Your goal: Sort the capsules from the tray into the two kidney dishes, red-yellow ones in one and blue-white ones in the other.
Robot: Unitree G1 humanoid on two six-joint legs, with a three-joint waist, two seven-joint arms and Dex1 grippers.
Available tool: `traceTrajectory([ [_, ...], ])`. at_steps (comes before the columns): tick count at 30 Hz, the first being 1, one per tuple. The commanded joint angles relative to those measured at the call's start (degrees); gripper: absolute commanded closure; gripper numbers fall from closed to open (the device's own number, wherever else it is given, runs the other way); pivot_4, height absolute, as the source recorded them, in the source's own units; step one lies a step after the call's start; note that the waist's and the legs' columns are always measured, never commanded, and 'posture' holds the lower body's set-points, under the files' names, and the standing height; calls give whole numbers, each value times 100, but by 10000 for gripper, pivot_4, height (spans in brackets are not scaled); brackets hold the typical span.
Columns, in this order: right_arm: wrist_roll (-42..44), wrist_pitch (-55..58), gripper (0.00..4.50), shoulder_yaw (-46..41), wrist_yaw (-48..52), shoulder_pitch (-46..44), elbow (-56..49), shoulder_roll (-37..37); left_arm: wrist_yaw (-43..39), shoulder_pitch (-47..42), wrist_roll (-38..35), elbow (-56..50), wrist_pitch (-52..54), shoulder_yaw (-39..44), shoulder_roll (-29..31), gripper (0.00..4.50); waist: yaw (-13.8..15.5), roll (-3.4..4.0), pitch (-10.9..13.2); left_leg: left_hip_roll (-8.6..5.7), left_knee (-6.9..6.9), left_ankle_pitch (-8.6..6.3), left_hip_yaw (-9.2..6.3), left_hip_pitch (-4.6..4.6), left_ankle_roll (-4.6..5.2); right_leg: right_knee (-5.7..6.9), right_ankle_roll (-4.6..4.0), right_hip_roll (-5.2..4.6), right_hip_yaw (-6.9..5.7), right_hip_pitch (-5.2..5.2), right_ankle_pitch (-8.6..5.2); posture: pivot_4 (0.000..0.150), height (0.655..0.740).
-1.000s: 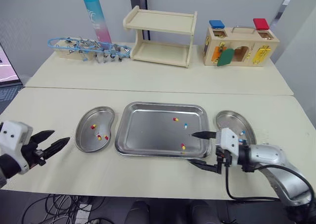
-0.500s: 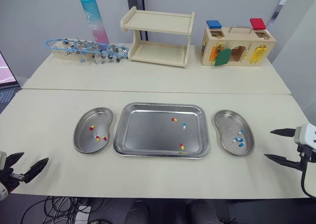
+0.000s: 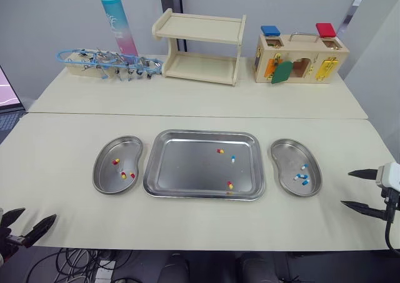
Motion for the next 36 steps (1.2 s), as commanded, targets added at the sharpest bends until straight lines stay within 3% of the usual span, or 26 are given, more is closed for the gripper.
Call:
traceTrajectory([
  [1, 338, 203, 0, -157, -47, 68, -683, 119, -156, 59, -292, -376, 144, 215, 107, 132, 0, 0, 0, 0, 0, 0, 0, 0, 0, 0, 0, 0, 0, 0, 0, 1500, 7400],
  [6, 1046, 962, 0, -166, -623, 778, -2827, 830, -382, -219, -595, -1141, 511, -19, 318, 132, 30, -2, -1, 1, -1, 0, -8, -4, 0, 0, 0, 1, -6, 1, 0, 1500, 7400],
  [11, 995, 1319, 0, 435, -1446, 1324, -4139, 1620, -625, -686, -679, -1664, 697, -495, 532, 132, 57, -4, -3, -3, 2, 0, -11, -5, -2, -2, 1, -3, -10, 8, 0, 1500, 7400],
  [16, 438, 1544, 0, 1470, -2336, 1260, -4575, 2282, -1000, -1435, -689, -2321, 769, -1426, 800, 132, 27, -10, -7, 1, 2, 0, -12, -1, -2, 3, 1, 2, -8, 5, 0, 1500, 7400],
  [20, 172, 1726, 0, 1944, -2700, 1224, -4695, 2489, -1263, -2578, -617, -2443, 1050, -2557, 992, 132, 28, -5, -7, 0, 3, 1, -10, -3, -2, 4, 0, 3, -6, 2, 0, 1500, 7400],
  [24, 22, 1890, 0, 2204, -3082, 1086, -4639, 2695, -1574, -4173, -230, -2033, 956, -3998, 496, 132, 55, -5, -7, -2, 7, 1, -13, -6, -2, 3, 1, 4, -10, 3, 1, 1500, 7400],
  [28, 25, 2139, 0, 2379, -3360, 909, -4733, 2862, -1957, -5171, 279, -1136, 474, -4869, -79, 132, -6, -3, -7, -3, 9, 1, -12, -7, -1, 4, 2, 6, -7, 1, 1, 1500, 7400],
  [34, 39, 2512, 0, 2594, -3674, 775, -4947, 2984, -2162, -6435, 1010, 688, -503, -5507, -936, 18853, 5, -2, -6, -1, 14, 1, -16, -11, 0, 7, 1, 14, -6, -3, 1, 1500, 7400],
  [36, 41, 2687, 0, 2657, -3842, 726, -5071, 3058, -2095, -6997, 1488, 1707, -1002, -5797, -1281, 18853, 23, -3, -6, -1, 15, 1, -18, -14, 0, 6, 1, 14, -9, -4, 1, 1500, 7400],
])
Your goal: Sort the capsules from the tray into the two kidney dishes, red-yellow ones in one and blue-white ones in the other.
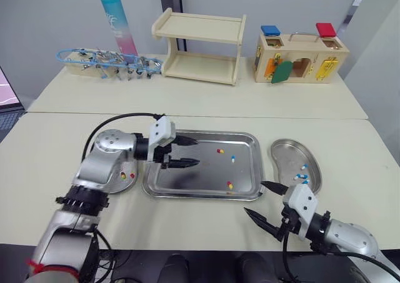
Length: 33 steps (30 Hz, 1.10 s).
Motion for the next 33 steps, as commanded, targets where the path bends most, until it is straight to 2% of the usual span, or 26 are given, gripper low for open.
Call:
traceTrajectory([
  [1, 66, 269, 0, 91, -287, -82, -431, 127, -12, -813, 716, 1489, -936, -394, -450, 18853, 16, -1, 0, -1, 2, 0, -1, 0, 0, 0, 0, 0, -1, 1, 0, 1500, 7400],
  [6, 72, 606, 0, 226, -587, -76, -698, 268, 82, -1784, 1305, 3508, -1869, -565, -1166, 18853, 19, -3, 1, -5, 5, 0, -4, -10, 0, -5, 2, -2, -5, -3, 1, 1500, 7400],
  [10, 78, 753, 0, 290, -722, -14, -843, 319, 240, -2221, 1695, 4452, -2227, -592, -1528, 18853, -5, -3, 1, -5, 4, 0, -5, -15, 1, -3, 2, -1, -5, -8, 1, 1500, 7400],
  [20, 105, 870, 0, 374, -902, 97, -1035, 335, 552, -2621, 2460, 5294, -2345, -686, -1900, 18853, 6, -4, 1, -5, 4, 0, -7, -13, 1, -1, 3, -2, -6, -6, 0, 1500, 7400],
  [23, 142, 888, 0, 342, -926, 110, -1062, 344, 551, -2654, 2569, 5360, -2347, -677, -1975, 24722, 7, -4, 1, -5, 5, 0, -7, -12, 1, -1, 3, -2, -6, -3, 0, 1500, 7400],
  [29, 200, 898, 0, 288, -917, 151, -1079, 295, 473, -2631, 2735, 5398, -2377, -718, -2068, 44313, 7, -4, 0, -5, 5, 0, -8, -6, 0, 1, 3, -2, -6, 1, 1, 1500, 7400],
  [33, 227, 907, 0, 258, -901, 156, -1079, 257, 458, -2610, 2750, 5394, -2402, -699, -2075, 44745, 7, -4, 0, -5, 5, 0, -8, -6, 0, 1, 3, -2, -6, 1, 0, 1500, 7400],
])
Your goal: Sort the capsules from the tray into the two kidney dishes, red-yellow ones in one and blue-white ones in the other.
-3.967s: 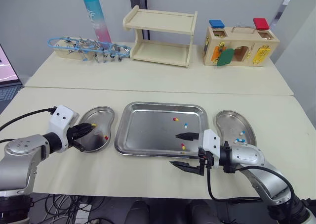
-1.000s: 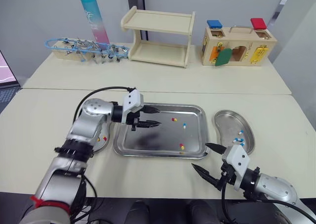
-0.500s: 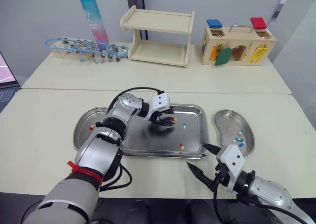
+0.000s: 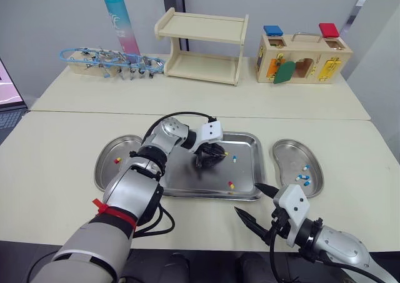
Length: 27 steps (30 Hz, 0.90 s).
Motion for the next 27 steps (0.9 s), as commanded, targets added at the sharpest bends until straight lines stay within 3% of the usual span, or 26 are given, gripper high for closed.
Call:
traceTrajectory([
  [1, 68, -57, 0, -149, -14, -1, -269, -47, -72, 6, 165, 58, -43, -27, -6, 44745, 1, 0, 0, 0, 0, 0, 0, 0, 0, 0, 0, 0, 0, 0, 0, 1500, 7400],
  [10, -17, -320, 0, -75, 194, -361, 112, -151, -437, 261, -498, -968, 265, 590, 537, 44745, -51, 0, 0, 1, -2, 0, -1, 0, 0, 4, 0, 1, 0, -4, 0, 1500, 7400],
  [14, -72, -565, 0, 66, 477, -712, 449, -269, -463, 1254, -1054, -3257, 1636, 1019, 1173, 44745, -116, 3, 0, 4, -5, 1, 0, 1, 0, 2, 0, 1, 3, -4, 0, 1500, 7400],
  [17, -34, -724, 0, 172, 821, -1076, 739, -393, 48, 2553, -1461, -5783, 3590, 1783, 1977, 44745, -199, 6, 2, 10, -7, 2, 2, 2, -4, 2, -1, 1, 7, -5, 0, 1500, 7400],
  [21, 142, -870, 0, 309, 1258, -1591, 1129, -395, 918, 4108, -1696, -7910, 5417, 3035, 2708, 44745, -214, 9, 4, 14, -7, 1, -6, 4, -1, 5, -2, 4, 0, -2, 0, 1500, 7400],
  [27, 50, -1262, 0, 525, 1782, -2121, 1731, -393, 2004, 5548, -1863, -9261, 6611, 4455, 2782, 44745, -7, 7, 3, 10, -3, 0, -4, 8, 0, 5, -1, 0, -1, 3, 0, 1500, 7400],
])
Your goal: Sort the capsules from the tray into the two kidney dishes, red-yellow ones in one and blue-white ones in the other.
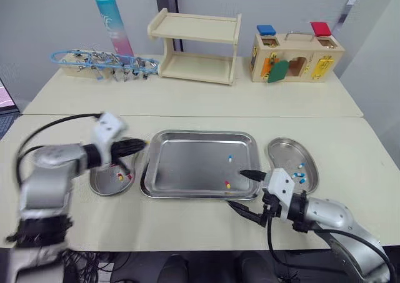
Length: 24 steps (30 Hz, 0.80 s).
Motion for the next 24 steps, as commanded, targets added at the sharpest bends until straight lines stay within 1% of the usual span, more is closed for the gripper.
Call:
traceTrajectory([
  [1, 20, -336, 0, 47, 289, -144, 136, -16, 542, 366, -185, -601, 338, 580, -54, 44745, 72, -1, 0, 0, 0, 0, 1, 0, 0, -3, 0, 0, 1, -1, 0, 1500, 7400],
  [3, 45, -413, 0, 99, 446, -255, 219, -18, 881, 549, -276, -724, 559, 815, -241, 44745, 91, -2, 0, -1, 0, 0, 1, -3, 0, -4, 0, -2, -1, -1, 1, 1500, 7400],
  [6, 67, -471, 0, 127, 582, -360, 304, -2, 1186, 660, -409, -770, 738, 851, -342, 44745, 80, -3, -1, -2, 0, 0, 1, -1, 0, -3, 0, -3, -1, 0, 1, 1500, 7400],
  [9, 49, -509, 0, 143, 639, -412, 387, 14, 1377, 583, -663, -756, 826, 875, -421, 37372, 63, -3, -1, -2, -1, 0, 1, -1, 0, -1, 0, -3, 0, -2, 1, 1500, 7400],
  [13, 41, -529, 0, 136, 670, -417, 420, 22, 1558, 556, -906, -783, 846, 874, -332, 24653, 58, -3, -1, -1, -1, 0, 2, -1, -1, -1, 0, -3, 1, -3, 1, 1500, 7400],
  [14, 40, -535, 0, 134, 674, -411, 424, 21, 1591, 558, -968, -806, 871, 885, -311, 20753, 58, -3, -1, -1, -1, 0, 2, 0, -1, -1, -1, -3, 1, -3, 1, 1500, 7400],
  [16, 33, -548, 0, 130, 671, -401, 431, 20, 1596, 579, -1142, -881, 943, 939, -276, 14972, 58, -3, -1, -2, -1, 0, 2, -1, -1, -2, -1, -3, 1, -3, 1, 1500, 7400],
  [18, 30, -562, 0, 117, 667, -395, 442, 18, 1584, 646, -1305, -973, 985, 1028, -229, 8684, 57, -3, -1, -1, -1, 0, 2, -1, -1, -2, -1, -3, 1, -3, 1, 1500, 7400],
  [20, 18, -580, 0, 82, 639, -380, 450, 9, 1491, 841, -1451, -1066, 918, 1296, -130, 2233, 57, -3, -1, -1, -2, 0, 3, -1, -1, -2, -1, -3, 2, -4, 1, 1500, 7400],
  [24, 82, -602, 0, -26, 652, -343, 452, -31, 1251, 1356, -1671, -1118, 562, 1870, 31, 2233, 15, -2, 0, 2, -9, 0, 6, 2, -1, -2, -2, -2, 4, -7, 0, 1500, 7400],
])
